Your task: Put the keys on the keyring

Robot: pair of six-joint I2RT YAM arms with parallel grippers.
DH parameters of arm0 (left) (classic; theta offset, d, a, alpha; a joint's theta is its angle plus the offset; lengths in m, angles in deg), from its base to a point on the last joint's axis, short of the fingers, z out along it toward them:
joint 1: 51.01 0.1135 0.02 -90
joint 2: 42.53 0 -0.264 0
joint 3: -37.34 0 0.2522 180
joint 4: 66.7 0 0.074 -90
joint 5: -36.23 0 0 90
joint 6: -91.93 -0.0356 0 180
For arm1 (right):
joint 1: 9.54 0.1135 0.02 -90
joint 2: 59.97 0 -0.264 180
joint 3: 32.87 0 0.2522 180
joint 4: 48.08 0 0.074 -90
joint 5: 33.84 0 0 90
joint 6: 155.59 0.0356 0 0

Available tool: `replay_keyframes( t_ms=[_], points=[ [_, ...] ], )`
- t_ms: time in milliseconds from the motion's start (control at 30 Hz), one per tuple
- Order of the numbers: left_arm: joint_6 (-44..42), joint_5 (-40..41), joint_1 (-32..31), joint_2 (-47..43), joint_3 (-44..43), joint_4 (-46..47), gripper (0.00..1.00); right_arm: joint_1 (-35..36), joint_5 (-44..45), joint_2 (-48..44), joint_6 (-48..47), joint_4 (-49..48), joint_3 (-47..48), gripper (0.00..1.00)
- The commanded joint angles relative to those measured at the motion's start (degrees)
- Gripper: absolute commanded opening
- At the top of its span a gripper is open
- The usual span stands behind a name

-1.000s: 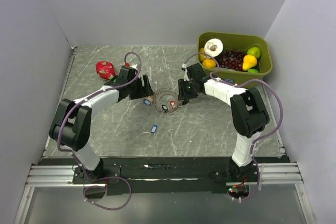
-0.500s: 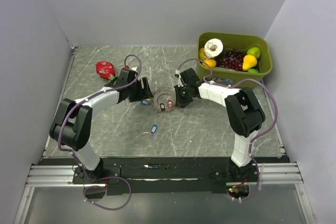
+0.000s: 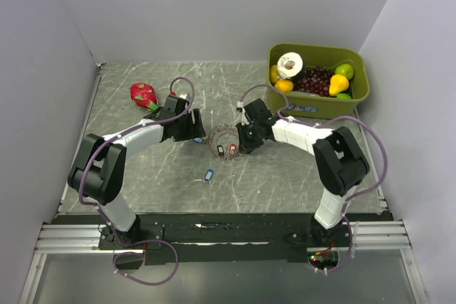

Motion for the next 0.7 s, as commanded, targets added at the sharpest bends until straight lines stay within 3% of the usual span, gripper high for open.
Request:
replay_keyframes(
  t_ms=[0,33,133,233,433,667],
  points=[
    [-1.82,2.57,-1.73,-0.78,-3.94,-1.66,0.73,0.33,3.28,-10.19,0.68,-1.93,-0.65,0.37],
    [-1.82,2.48,-2.0,-0.34,-4.29,-1.75,0.73,0.33,3.99,-11.25,0.68,-2.37,-0.74,0.51],
    [-2.43,3.7,-4.01,0.27,-5.79,-2.62,0.72,0.42,4.96,-14.16,0.15,-3.69,-1.27,0.63],
    [-3.57,6.52,-6.47,1.24,-8.07,-4.38,0.72,0.33,5.58,-13.47,-0.81,-2.3,-0.13,0.64],
    [-1.74,3.89,-7.01,1.95,-8.52,-4.03,0.69,0.6,4.35,-9.69,-1.69,-2.29,0.4,0.61],
    [-0.15,3.54,-7.01,1.94,-7.11,-5.35,0.68,5.25,5.84,-8.46,-2.92,-2.2,1.63,0.56]
  ],
)
